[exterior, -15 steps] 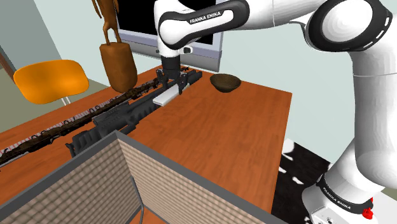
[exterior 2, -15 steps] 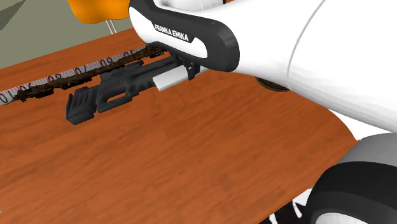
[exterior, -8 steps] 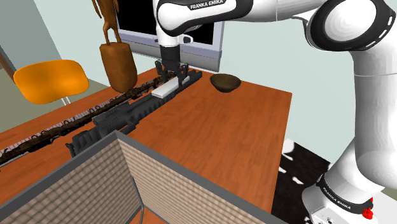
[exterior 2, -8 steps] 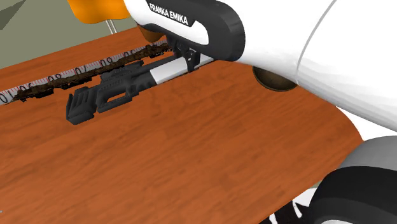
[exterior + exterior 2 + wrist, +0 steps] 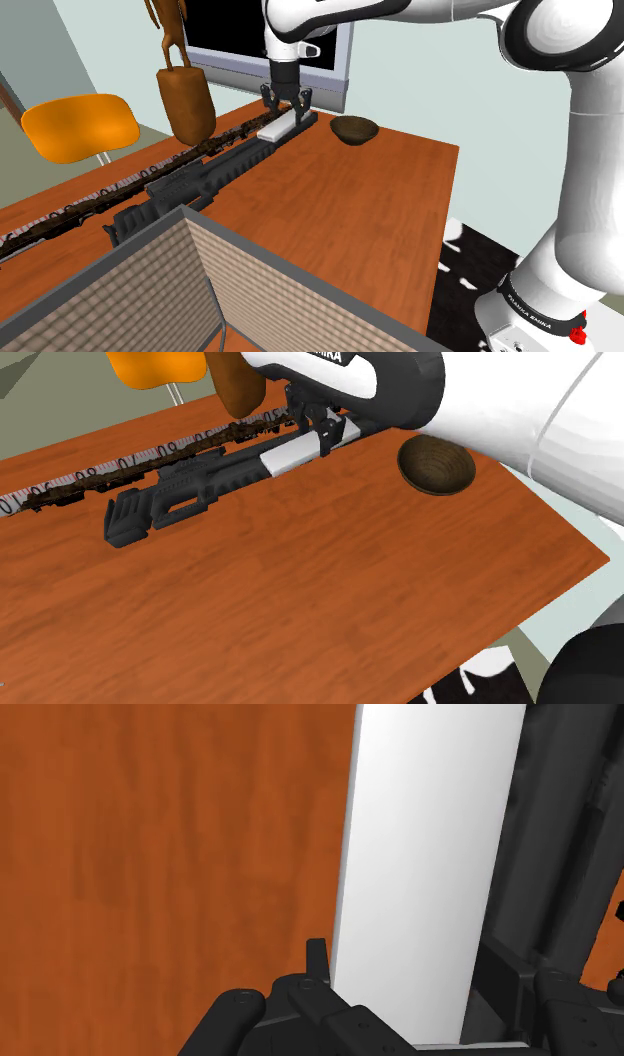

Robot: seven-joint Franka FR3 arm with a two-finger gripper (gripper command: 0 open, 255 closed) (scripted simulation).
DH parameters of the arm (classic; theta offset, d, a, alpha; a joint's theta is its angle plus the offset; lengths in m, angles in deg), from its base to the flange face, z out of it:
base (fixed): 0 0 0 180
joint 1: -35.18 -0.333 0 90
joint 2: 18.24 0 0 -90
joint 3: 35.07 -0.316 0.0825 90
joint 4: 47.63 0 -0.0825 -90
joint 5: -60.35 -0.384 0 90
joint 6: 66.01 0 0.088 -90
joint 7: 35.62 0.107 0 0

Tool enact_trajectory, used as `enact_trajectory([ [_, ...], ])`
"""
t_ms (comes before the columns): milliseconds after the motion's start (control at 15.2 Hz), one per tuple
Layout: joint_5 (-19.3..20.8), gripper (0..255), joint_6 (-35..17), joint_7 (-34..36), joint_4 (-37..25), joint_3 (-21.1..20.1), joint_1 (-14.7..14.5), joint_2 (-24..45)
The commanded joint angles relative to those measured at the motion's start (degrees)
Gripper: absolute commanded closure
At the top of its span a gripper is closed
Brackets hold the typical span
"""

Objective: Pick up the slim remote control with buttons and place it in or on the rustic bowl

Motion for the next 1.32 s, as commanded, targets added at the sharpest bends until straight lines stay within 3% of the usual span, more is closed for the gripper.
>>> enact_trajectory([
  [0,-0.7,255,-0.9,-2.5,2.5,0.5,2.3,-1.8],
  [594,-2.8,255,-2.9,-13.7,8.1,3.5,10.8,-6.2],
  [1254,-3.9,255,-2.5,-25.9,6.7,7.4,18.9,-5.6],
])
